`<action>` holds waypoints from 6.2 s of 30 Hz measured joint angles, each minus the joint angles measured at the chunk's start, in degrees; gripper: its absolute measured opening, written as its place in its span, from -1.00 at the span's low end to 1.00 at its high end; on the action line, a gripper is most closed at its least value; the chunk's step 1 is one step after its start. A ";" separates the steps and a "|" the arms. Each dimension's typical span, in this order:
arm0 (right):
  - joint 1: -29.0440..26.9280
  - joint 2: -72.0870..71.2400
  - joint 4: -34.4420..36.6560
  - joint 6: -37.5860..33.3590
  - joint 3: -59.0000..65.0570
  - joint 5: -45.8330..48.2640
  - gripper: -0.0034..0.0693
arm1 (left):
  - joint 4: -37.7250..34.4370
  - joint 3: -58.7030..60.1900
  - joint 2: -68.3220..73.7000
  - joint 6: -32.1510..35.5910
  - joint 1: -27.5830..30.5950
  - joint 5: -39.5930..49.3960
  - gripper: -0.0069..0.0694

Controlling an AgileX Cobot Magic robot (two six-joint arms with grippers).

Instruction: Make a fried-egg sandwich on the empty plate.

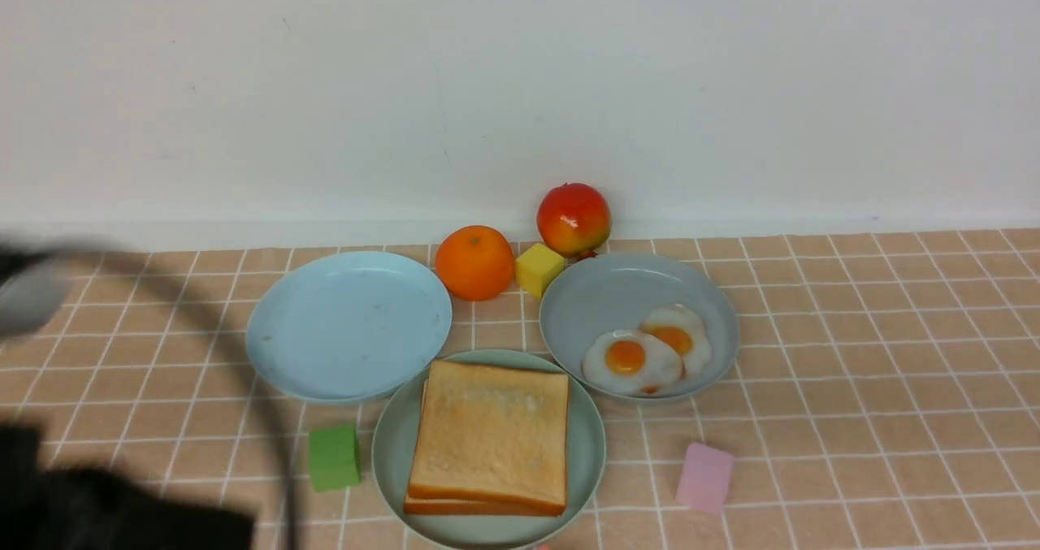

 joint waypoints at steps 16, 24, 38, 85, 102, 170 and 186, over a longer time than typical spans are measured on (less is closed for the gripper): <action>0.00 -24.97 1.17 -0.19 13.23 2.62 -0.94 | 1.24 6.58 -23.10 -6.28 0.00 3.61 -0.85; 0.00 -24.97 1.23 -0.41 13.34 2.99 -0.93 | 1.24 6.58 -23.10 -6.28 0.00 3.61 -0.85; 0.00 -24.97 1.27 -0.41 13.34 2.99 -0.91 | 14.64 16.40 -33.69 -4.54 0.54 -10.05 -0.85; 0.00 -24.97 1.39 -0.41 13.34 2.99 -0.80 | 33.68 41.48 -37.73 -16.51 19.13 -31.14 -0.76; -26.33 -25.04 -6.95 -0.41 22.00 -8.87 -0.73 | 33.61 41.48 -37.73 -16.51 19.13 -31.14 -0.72; -28.44 -24.98 -9.31 -0.58 39.66 -22.45 -0.53 | 33.66 41.48 -37.73 -16.32 19.13 -31.34 -0.54; -28.44 -24.98 -9.31 -0.58 39.66 -22.45 -0.47 | 33.66 41.48 -37.73 -16.32 19.13 -31.34 -0.50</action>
